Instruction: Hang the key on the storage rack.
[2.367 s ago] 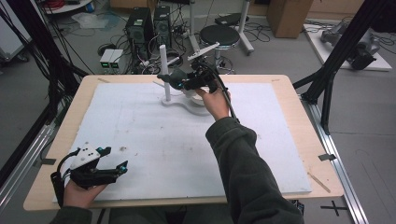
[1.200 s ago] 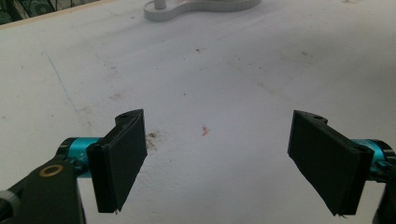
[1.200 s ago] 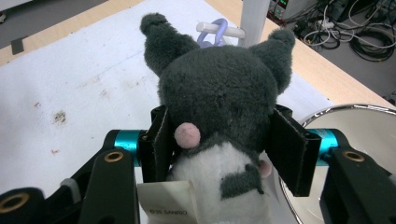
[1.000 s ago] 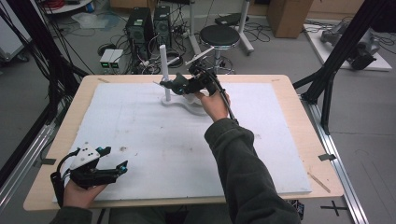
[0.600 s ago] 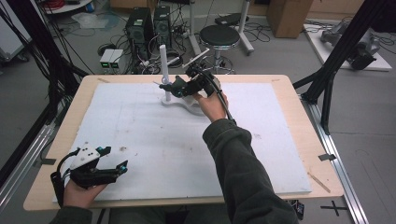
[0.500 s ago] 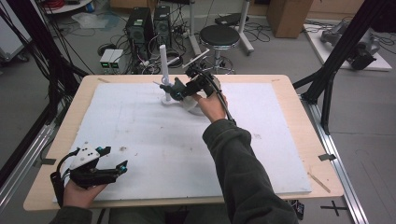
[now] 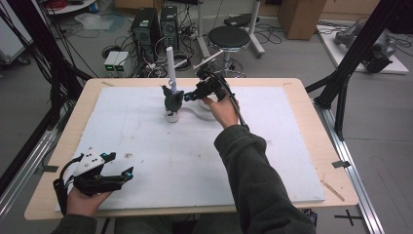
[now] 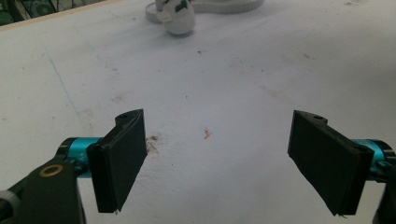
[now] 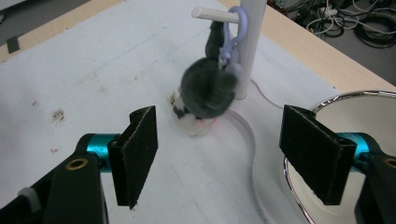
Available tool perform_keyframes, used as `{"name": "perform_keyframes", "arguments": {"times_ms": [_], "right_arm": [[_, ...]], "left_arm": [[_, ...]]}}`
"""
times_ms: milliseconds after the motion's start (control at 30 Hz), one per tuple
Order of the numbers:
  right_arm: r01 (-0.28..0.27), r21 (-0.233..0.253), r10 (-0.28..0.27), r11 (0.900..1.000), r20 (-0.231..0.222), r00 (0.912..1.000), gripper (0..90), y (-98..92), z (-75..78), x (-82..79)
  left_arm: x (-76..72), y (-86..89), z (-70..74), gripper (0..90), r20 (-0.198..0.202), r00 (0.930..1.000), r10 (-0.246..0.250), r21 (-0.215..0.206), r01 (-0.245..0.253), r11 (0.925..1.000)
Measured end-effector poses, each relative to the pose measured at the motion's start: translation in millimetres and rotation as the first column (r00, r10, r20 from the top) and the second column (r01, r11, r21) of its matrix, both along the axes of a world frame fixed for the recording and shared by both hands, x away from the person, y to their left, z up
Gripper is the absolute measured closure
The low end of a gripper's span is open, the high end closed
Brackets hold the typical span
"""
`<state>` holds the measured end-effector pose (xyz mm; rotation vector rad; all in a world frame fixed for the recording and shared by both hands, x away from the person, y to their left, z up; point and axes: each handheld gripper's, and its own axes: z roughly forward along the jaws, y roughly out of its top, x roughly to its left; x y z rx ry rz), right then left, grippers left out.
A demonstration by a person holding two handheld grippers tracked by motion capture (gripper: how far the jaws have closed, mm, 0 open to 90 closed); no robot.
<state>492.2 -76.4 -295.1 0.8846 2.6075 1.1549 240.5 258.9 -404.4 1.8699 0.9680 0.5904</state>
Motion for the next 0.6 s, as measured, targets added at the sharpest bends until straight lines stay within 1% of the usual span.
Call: {"name": "perform_keyframes", "arguments": {"times_ms": [33, 67, 100, 133, 167, 200, 233, 300, 333, 367, 433, 500, 600], "right_arm": [[0.006, 0.015, -0.006, 1.0, 0.017, 0.9998, 26.6, -2.3, 0.4, -2.2], [0.013, 0.037, -0.015, 0.999, 0.044, 0.9989, 26.6, -5.3, -0.5, -4.8], [0.015, 0.047, -0.018, 0.999, 0.054, 0.9984, 26.6, -8.6, -1.6, -6.2], [0.015, 0.047, -0.018, 0.999, 0.054, 0.9984, 26.6, -8.6, -1.6, -6.2], [0.017, 0.046, -0.019, 0.999, 0.037, 0.9991, 26.5, -11.5, -2.7, -6.4], [0.012, 0.04, -0.012, 0.999, -0.001, 0.9999, 24.0, -16.1, -4.7, -5.4], [0.012, 0.043, -0.012, 0.999, 0.005, 0.9999, 24.1, -18.4, -5.0, -6.8], [0.025, 0.064, -0.027, 0.998, 0.039, 0.9989, 24.8, -24.2, -5.9, -11.7], [0.026, 0.071, -0.029, 0.997, 0.033, 0.999, 24.7, -27.3, -6.7, -13.1], [0.023, 0.077, -0.026, 0.997, 0.036, 0.999, 24.7, -30.4, -8.3, -13.6], [0.028, 0.069, -0.029, 0.997, 0.006, 0.9996, 23.6, -35.0, -9.7, -15.0], [0.032, 0.078, -0.034, 0.996, 0.022, 0.9992, 23.7, -39.1, -11.0, -18.7], [0.037, 0.078, -0.039, 0.996, 0.02, 0.9991, 23.7, -42.7, -12.0, -20.6]], "left_arm": [[0.2, 0.0, -0.2, 19.9, 0.002, 1.0, 0.003, -0.001, -0.003, 1.0], [0.5, 0.8, 0.0, 19.9, 0.003, 1.0, 0.003, 0.001, -0.003, 1.0], [0.5, 0.8, 0.0, 19.9, 0.003, 1.0, 0.003, 0.001, -0.003, 1.0], [0.6, 0.9, -0.2, 19.9, 0.004, 1.0, 0.004, 0.001, -0.004, 1.0], [0.5, 0.9, -0.3, 19.9, 0.004, 1.0, 0.005, -0.001, -0.005, 1.0], [0.4, 0.9, -0.4, 19.9, 0.004, 1.0, 0.005, -0.002, -0.005, 1.0], [0.0, 0.9, -0.3, 19.9, 0.002, 1.0, 0.005, -0.001, -0.005, 1.0], [-0.1, 1.2, -0.3, 19.9, 0.002, 1.0, 0.003, 0.001, -0.003, 1.0], [-0.1, 1.4, -0.4, 19.9, 0.002, 1.0, 0.003, 0.0, -0.003, 1.0], [0.0, 2.0, -0.4, 19.9, 0.001, 1.0, 0.0, 0.002, 0.0, 1.0], [-0.3, 2.1, -0.5, 19.9, 0.0, 1.0, 0.003, -0.005, -0.003, 1.0], [0.1, 2.1, -0.2, 19.9, 0.001, 1.0, -0.001, -0.004, 0.001, 1.0], [0.1, 1.3, -0.4, 19.9, 0.001, 1.0, 0.0, -0.004, 0.0, 1.0]]}}
